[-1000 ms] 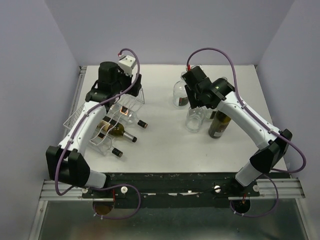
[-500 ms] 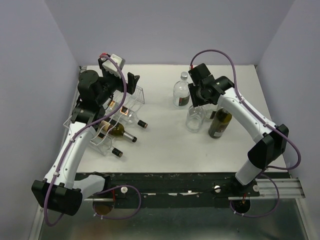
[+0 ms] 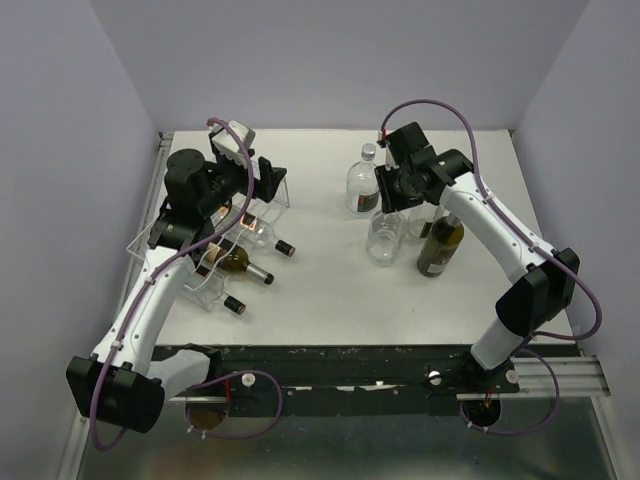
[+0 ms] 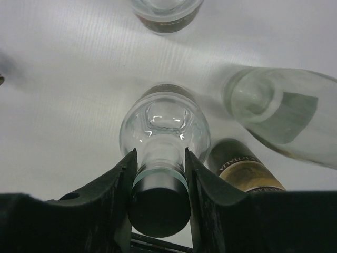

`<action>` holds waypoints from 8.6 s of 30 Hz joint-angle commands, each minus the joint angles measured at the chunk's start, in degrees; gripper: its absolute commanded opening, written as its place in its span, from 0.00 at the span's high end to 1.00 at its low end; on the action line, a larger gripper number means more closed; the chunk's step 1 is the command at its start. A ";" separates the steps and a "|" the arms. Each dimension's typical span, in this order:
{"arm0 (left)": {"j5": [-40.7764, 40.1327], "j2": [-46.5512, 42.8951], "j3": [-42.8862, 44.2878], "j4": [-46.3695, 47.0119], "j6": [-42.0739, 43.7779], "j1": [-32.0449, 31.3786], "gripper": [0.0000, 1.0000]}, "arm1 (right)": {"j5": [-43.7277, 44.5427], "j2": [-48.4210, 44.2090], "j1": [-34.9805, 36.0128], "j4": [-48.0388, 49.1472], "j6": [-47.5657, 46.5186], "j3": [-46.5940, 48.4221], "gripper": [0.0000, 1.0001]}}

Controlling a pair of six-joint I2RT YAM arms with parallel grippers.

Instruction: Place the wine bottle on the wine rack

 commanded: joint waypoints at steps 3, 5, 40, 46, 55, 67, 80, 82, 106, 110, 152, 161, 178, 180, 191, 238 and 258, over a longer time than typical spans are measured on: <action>7.77 0.81 -4.36 -1.29 -4.87 -3.26 0.17 | -18.34 -1.06 0.48 1.91 6.27 -0.38 1.00; 6.38 0.28 -8.48 -0.87 -2.77 -7.38 0.18 | -20.81 -2.55 0.48 5.17 10.21 -1.00 1.00; -21.14 16.80 -23.18 14.17 -8.73 -27.09 0.26 | -27.59 -27.61 3.99 39.56 6.47 -48.02 0.99; -23.16 14.09 -24.76 15.84 -7.60 -27.00 0.26 | -21.27 -23.84 8.03 36.39 2.50 -47.76 0.99; -30.10 2.84 -25.29 15.05 -3.73 -26.91 0.22 | -12.30 -13.64 13.22 36.38 -0.40 -45.74 0.99; -36.44 -3.58 -21.78 12.41 2.34 -26.82 0.15 | -8.51 -5.64 14.28 41.92 0.48 -46.88 0.90; -37.84 -8.50 -25.73 12.06 3.22 -25.86 0.13 | -3.42 -0.98 14.28 44.20 0.48 -45.04 0.42; -38.11 -9.03 -25.99 11.80 3.22 -25.77 0.13 | -2.98 0.16 14.28 44.03 0.39 -44.16 0.44; -43.38 -16.68 -22.57 10.13 6.47 -24.98 0.13 | 0.19 -6.34 14.89 38.93 -1.81 -33.88 0.99; -44.26 -18.52 -21.51 9.95 7.61 -24.98 0.12 | -0.60 -7.13 14.98 37.61 -2.07 -30.45 0.99; -34.94 -6.58 -4.02 -23.27 -17.26 -0.11 0.07 | -10.27 14.49 17.53 39.11 -11.56 -9.00 0.99; -37.84 -5.43 -7.97 -23.36 -17.61 1.65 0.07 | -13.00 15.89 17.53 37.88 -11.65 -7.77 0.99; -38.37 -9.73 -23.44 -15.98 -20.16 2.18 0.08 | -13.34 20.64 17.53 48.59 -17.01 -5.74 0.99; -37.67 -9.74 -24.23 -16.24 -20.69 2.18 0.08 | -15.18 20.29 17.53 50.52 -17.01 -6.79 0.99; -36.96 -7.81 -23.10 -17.55 -22.18 2.27 0.08 | -19.24 24.77 17.18 54.57 -20.00 -3.55 0.99; -6.39 38.07 25.77 -24.33 -2.05 28.89 0.12 | -37.17 31.98 13.84 42.71 -12.09 9.46 1.00; 10.57 42.12 23.41 -22.67 -2.05 29.25 0.53 | -53.42 35.93 12.52 40.69 -9.72 13.76 1.00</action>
